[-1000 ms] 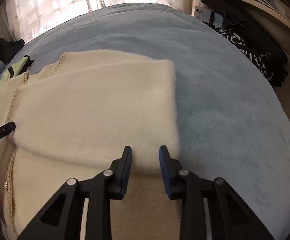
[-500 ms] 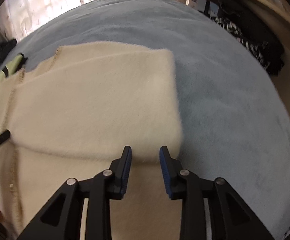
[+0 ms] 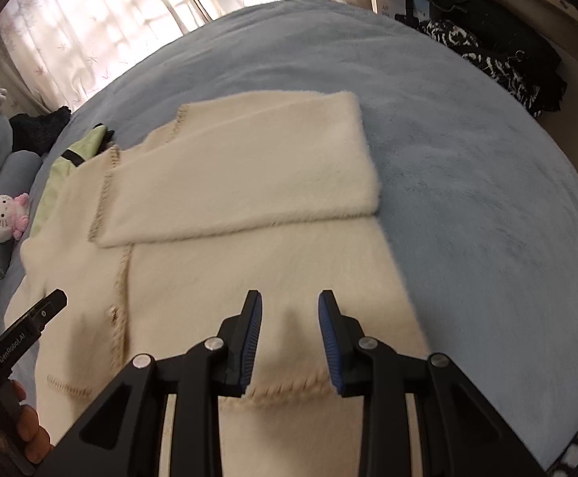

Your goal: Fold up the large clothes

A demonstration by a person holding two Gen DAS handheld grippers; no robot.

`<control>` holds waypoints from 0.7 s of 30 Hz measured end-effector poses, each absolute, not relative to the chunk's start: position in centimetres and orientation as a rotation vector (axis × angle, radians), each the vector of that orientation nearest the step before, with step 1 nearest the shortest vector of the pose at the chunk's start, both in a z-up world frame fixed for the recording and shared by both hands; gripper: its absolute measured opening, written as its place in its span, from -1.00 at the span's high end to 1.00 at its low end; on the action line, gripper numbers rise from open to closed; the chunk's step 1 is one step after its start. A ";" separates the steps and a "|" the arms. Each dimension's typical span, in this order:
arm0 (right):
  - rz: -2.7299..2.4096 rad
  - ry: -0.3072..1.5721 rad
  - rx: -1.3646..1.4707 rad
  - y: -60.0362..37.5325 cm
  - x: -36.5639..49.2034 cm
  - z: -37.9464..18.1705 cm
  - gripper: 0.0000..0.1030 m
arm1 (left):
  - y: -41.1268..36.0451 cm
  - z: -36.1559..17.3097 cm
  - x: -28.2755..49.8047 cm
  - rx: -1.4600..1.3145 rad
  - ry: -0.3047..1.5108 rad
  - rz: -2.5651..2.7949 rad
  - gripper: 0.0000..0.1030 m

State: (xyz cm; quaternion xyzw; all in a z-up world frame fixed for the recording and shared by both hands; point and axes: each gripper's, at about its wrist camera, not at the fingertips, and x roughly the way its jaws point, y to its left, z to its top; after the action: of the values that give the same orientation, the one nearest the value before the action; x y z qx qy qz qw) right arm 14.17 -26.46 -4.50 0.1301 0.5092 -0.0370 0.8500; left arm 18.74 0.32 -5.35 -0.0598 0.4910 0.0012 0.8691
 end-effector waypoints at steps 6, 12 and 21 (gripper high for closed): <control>-0.040 1.040 0.285 -24.4 11.2 -2.6 0.43 | 1.6 -3.0 14.5 -0.141 0.988 0.000 0.08; 0.021 1.027 0.261 -20.7 9.4 -1.3 0.43 | 3.4 -1.4 11.6 -0.162 0.965 -0.002 0.02; 0.111 1.011 0.162 -14.0 7.3 -0.2 0.43 | 6.9 -0.2 8.1 -0.159 0.943 0.024 -0.13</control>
State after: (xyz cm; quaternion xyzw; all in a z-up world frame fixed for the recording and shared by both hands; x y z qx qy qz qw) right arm 7.28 -13.99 -0.22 0.0774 0.4836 0.0532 0.8702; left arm 8.12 6.91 -0.20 -0.0766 0.4537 0.0115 0.8878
